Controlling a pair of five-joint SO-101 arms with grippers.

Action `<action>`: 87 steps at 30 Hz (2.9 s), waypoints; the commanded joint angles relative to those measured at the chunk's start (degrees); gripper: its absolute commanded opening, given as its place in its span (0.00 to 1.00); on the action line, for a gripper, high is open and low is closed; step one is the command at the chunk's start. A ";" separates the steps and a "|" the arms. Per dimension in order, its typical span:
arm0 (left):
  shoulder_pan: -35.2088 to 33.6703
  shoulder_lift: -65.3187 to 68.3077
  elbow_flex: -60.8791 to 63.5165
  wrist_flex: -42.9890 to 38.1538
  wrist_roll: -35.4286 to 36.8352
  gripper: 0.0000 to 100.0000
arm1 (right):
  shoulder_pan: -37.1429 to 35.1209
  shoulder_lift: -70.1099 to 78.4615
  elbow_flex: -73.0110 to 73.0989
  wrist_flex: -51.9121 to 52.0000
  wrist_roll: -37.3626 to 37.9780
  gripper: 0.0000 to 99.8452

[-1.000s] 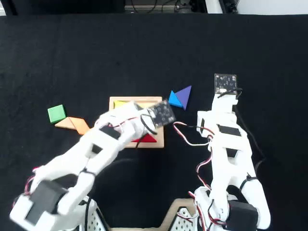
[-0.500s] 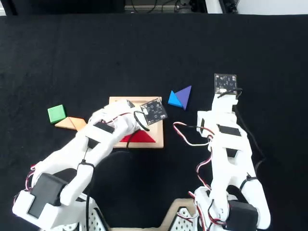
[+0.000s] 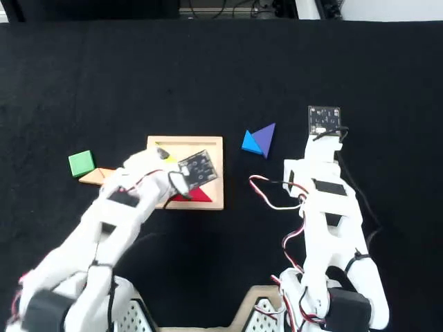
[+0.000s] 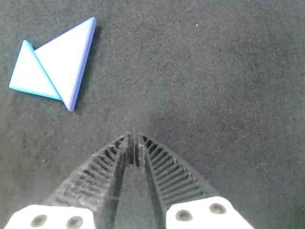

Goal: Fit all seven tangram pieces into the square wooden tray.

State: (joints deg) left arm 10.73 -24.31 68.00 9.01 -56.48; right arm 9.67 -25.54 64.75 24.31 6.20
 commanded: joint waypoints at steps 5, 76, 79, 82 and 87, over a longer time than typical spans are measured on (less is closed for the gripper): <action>-2.95 -19.52 5.05 6.15 -0.44 0.19 | -0.18 -1.54 -1.71 -1.14 -0.09 0.03; -1.80 35.78 -42.86 23.82 29.27 0.03 | -0.26 -1.63 -1.27 -1.05 -0.09 0.03; -2.07 38.68 -45.58 24.97 29.10 0.03 | -0.26 -1.63 -1.27 -1.05 -0.09 0.03; -1.98 38.95 -45.93 24.97 29.10 0.03 | -0.26 -1.63 -1.19 -1.05 -0.09 0.03; -2.33 38.95 -46.29 27.34 28.75 0.03 | -0.26 -1.63 -1.27 -1.05 -0.09 0.03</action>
State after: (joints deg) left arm 9.58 14.64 24.66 33.71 -26.86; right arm 9.67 -25.54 64.75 24.31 6.20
